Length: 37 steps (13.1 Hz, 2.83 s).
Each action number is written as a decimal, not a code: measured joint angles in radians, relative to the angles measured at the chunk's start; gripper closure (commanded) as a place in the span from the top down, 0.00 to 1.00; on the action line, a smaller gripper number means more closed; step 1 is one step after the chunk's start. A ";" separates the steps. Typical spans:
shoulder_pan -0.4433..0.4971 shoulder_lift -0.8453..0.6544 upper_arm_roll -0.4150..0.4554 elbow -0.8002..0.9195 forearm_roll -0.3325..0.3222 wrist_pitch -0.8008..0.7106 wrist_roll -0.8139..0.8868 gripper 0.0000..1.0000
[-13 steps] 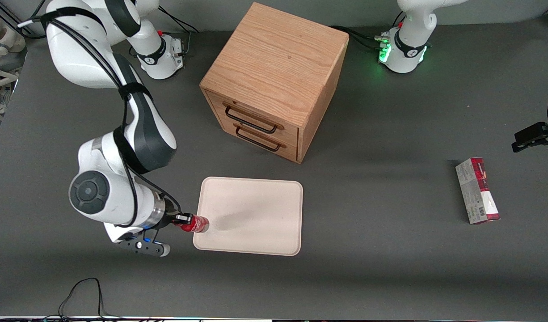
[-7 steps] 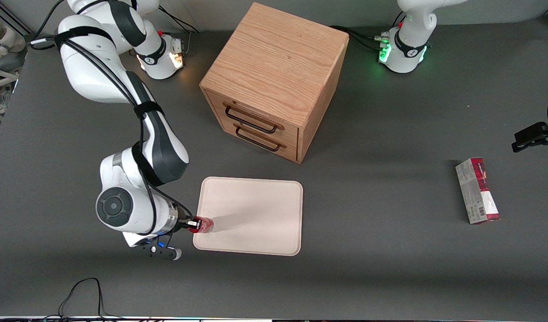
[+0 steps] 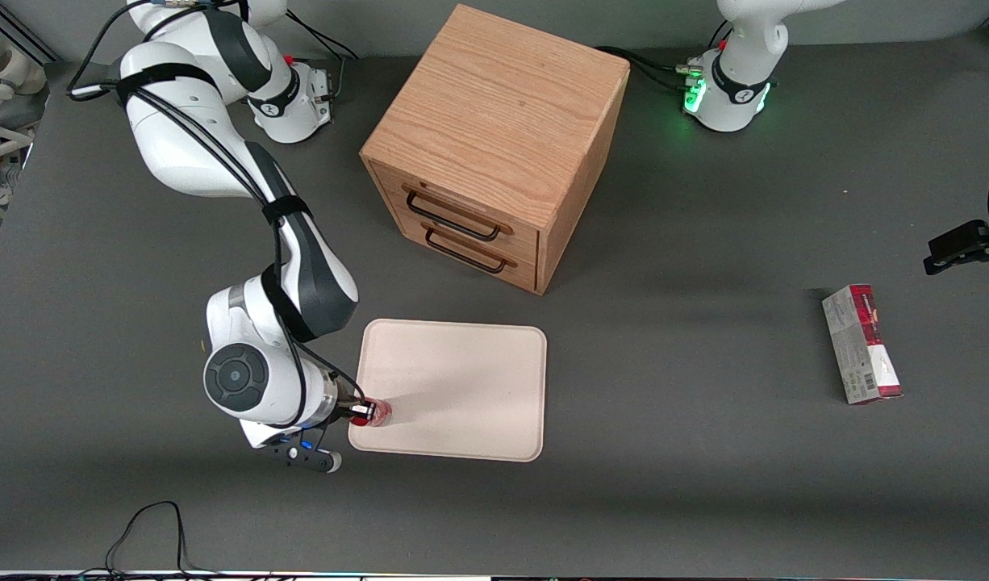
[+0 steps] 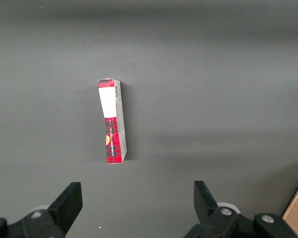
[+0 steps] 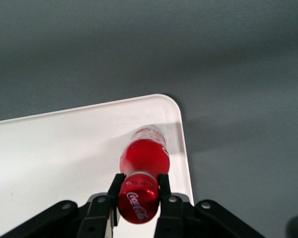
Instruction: Place coke bottle on tray
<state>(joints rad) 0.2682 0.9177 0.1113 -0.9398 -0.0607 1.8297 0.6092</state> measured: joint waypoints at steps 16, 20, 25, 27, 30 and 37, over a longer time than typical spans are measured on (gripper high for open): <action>-0.002 -0.031 -0.008 0.020 -0.034 -0.033 0.000 1.00; -0.082 -0.161 -0.012 0.020 -0.027 -0.244 -0.163 1.00; -0.263 -0.502 -0.014 -0.341 0.032 -0.222 -0.474 1.00; -0.312 -0.687 -0.027 -0.579 0.052 -0.136 -0.546 1.00; -0.316 -0.823 -0.048 -0.761 0.056 -0.093 -0.567 1.00; -0.291 -0.839 -0.037 -0.687 0.057 -0.175 -0.567 1.00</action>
<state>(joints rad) -0.0224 0.0789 0.0745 -1.6266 -0.0039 1.6544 0.0424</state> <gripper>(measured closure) 0.000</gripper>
